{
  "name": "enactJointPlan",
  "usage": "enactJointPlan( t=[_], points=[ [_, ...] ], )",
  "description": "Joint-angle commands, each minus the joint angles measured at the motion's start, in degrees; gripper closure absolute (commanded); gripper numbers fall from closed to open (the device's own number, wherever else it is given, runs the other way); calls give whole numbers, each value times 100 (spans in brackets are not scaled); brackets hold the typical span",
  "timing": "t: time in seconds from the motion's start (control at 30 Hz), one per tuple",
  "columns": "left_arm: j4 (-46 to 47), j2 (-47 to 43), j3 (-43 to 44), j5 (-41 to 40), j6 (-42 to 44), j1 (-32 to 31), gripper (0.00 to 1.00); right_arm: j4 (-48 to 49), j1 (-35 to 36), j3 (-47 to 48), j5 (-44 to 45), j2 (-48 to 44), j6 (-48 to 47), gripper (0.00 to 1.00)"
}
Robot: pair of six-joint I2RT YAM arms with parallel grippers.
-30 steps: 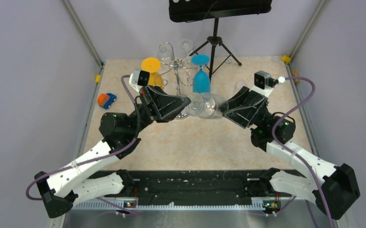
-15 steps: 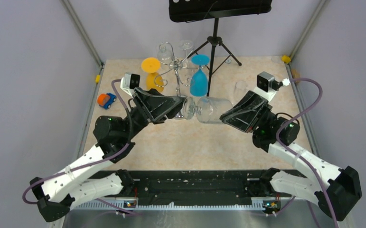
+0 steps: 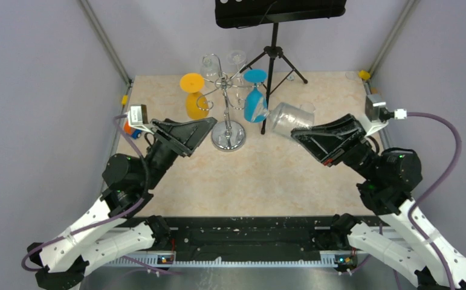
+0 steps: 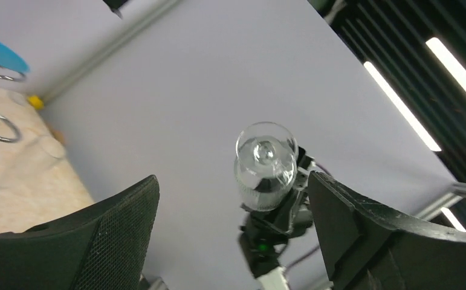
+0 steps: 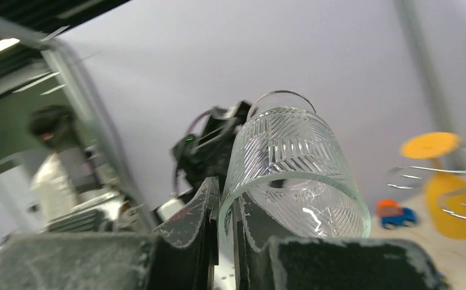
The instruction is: Take the wine glass off the wine glass rack
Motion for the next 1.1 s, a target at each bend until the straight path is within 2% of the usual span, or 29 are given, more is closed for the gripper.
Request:
enactJointPlan(
  t=[0.0, 0.13, 0.23, 0.33, 0.4, 0.53, 0.67, 0.83, 0.97, 1.07],
  points=[
    [-1039, -221, 274, -845, 1631, 4, 5, -2997, 15, 924, 2238, -433, -1949, 100],
    [-2077, -177, 767, -1251, 2531, 4, 4, -4705, 15, 1566, 4477, -316, -2638, 100],
    [-2590, -152, 963, -1645, 2914, 4, 4, -5595, 15, 1892, 6049, -84, -3098, 100],
    [-2953, -157, 1066, -2041, 3159, 4, 4, -6541, 14, 2291, 7218, 402, -3392, 100],
    [-3081, -168, 1081, -2260, 3273, 4, 4, -6965, 6, 2467, 7630, 800, -3563, 100],
    [-3176, -196, 1048, -2452, 3423, 4, 4, -6841, -216, 2175, 7303, 1438, -4067, 100],
    [-3274, -227, 1020, -2504, 3501, 4, 4, -7045, -1123, 2096, 6285, 1838, -3659, 100],
    [-3378, -253, 976, -2505, 3640, 4, 4, -7125, -2324, 1926, 5054, 2064, -3595, 100],
    [-3424, -279, 963, -2580, 3796, 4, 4, -7132, -2909, 1725, 4064, 2480, -3681, 100],
    [-3481, -321, 1005, -3069, 3987, 4, 3, -7015, -3052, 1572, 3686, 2883, -3810, 100]
  ],
)
